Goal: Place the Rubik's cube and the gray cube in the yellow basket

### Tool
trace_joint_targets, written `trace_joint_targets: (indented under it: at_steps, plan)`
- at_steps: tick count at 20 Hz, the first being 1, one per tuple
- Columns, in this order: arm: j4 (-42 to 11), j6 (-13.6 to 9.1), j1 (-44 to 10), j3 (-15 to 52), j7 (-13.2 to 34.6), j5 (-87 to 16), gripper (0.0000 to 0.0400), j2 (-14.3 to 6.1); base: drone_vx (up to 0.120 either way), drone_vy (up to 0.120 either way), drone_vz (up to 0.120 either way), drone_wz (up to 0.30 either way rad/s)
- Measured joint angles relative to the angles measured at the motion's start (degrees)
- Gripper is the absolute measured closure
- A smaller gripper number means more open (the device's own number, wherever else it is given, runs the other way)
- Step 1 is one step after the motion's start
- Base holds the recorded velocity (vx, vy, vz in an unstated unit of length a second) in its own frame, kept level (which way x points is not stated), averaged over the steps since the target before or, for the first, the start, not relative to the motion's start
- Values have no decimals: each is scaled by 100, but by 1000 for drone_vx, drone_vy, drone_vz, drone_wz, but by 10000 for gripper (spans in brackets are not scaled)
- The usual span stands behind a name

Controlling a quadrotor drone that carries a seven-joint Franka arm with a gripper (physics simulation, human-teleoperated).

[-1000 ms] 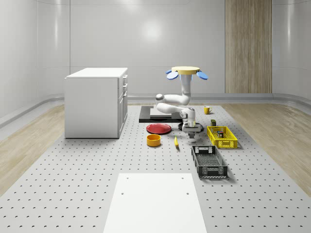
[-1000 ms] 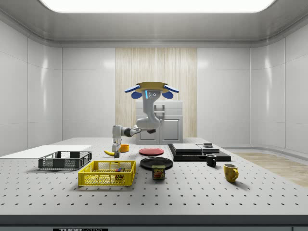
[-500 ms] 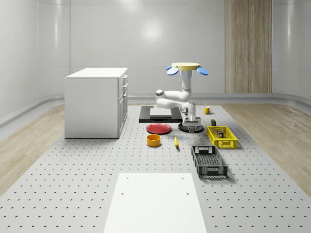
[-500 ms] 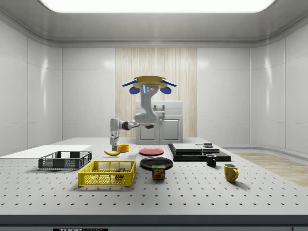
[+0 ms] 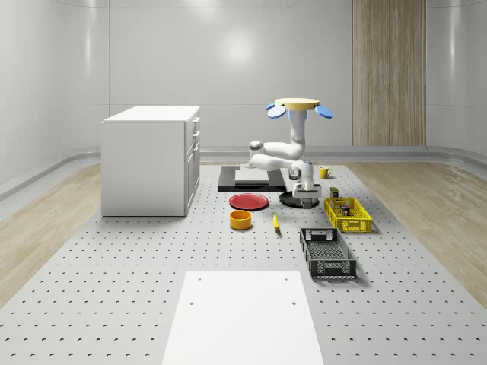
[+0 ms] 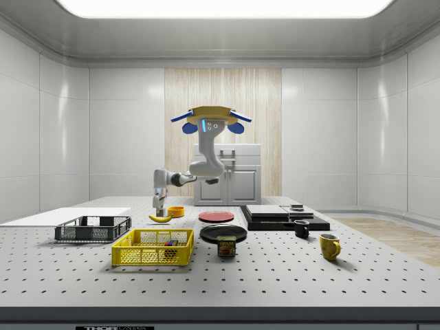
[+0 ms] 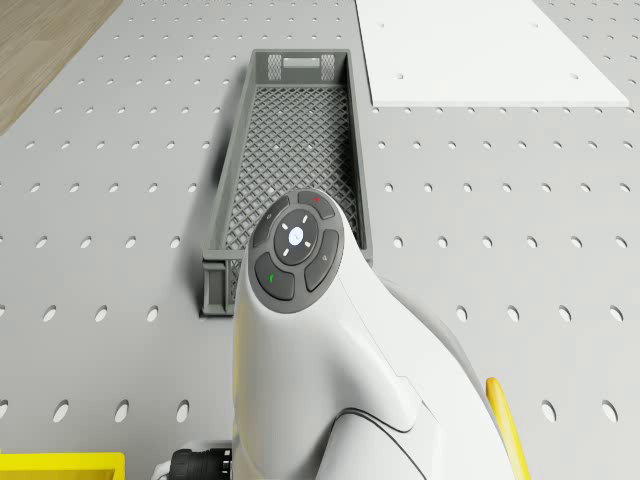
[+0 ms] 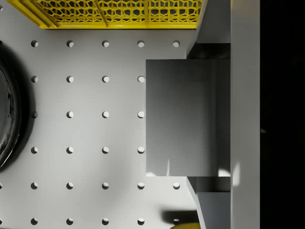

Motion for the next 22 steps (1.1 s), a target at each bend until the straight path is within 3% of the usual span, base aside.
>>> trace_joint_targets:
  at_steps: [13, 17, 22]
  plan:
    - [1, 24, -8, 6, 6, 14, 149, -27, 0, 114, 0, 0]
    - [1, 31, -10, 6, 7, 17, 149, -34, 0, 120, 90, 0]
    - [2, 39, -12, 7, 9, 20, 149, -43, 0, 120, 0, 0]
